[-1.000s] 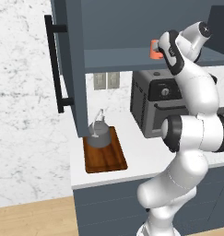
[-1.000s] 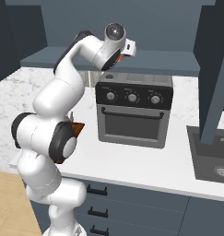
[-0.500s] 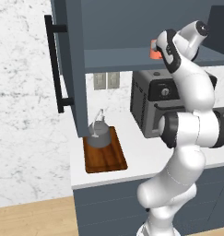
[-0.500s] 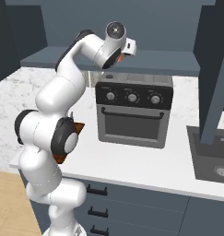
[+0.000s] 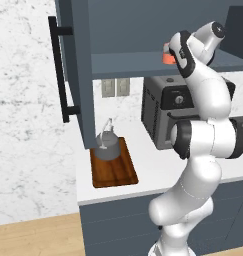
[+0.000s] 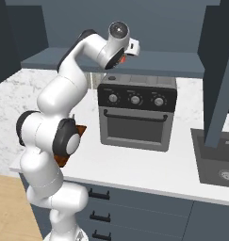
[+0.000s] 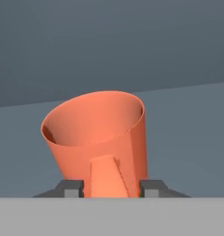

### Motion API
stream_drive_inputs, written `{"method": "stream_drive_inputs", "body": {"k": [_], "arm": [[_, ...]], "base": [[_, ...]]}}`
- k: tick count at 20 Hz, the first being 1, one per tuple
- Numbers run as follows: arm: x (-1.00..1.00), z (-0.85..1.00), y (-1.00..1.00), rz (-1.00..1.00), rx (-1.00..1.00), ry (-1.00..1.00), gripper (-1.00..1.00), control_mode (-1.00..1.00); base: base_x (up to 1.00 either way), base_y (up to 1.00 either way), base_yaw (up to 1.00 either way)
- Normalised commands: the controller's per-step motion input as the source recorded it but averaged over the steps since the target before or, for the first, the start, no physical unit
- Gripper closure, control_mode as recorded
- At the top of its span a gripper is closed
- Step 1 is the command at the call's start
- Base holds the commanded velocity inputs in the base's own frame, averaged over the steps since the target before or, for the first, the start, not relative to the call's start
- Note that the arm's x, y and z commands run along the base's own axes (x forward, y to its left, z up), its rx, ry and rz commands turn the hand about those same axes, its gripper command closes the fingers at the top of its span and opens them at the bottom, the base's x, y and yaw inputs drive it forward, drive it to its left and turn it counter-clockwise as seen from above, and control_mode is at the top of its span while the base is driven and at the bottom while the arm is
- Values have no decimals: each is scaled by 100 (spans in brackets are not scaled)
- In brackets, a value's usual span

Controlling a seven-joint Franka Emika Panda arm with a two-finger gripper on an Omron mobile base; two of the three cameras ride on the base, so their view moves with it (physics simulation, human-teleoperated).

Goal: Pick the kettle from the counter and place it on the tray. Then pick the mug from the cabinet and place it on the tray. Then close the cabinet doors.

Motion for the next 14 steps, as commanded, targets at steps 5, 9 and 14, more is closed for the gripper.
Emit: {"method": "stream_drive_inputs", "body": {"k": [5, 9, 14], "arm": [[0, 0, 0, 0, 0, 0, 100, -100], [0, 0, 0, 0, 0, 0, 100, -100], [-5, 0, 0, 0, 0, 0, 100, -100]], "base": [[0, 0, 0], [0, 0, 0], [0, 0, 0]]}}
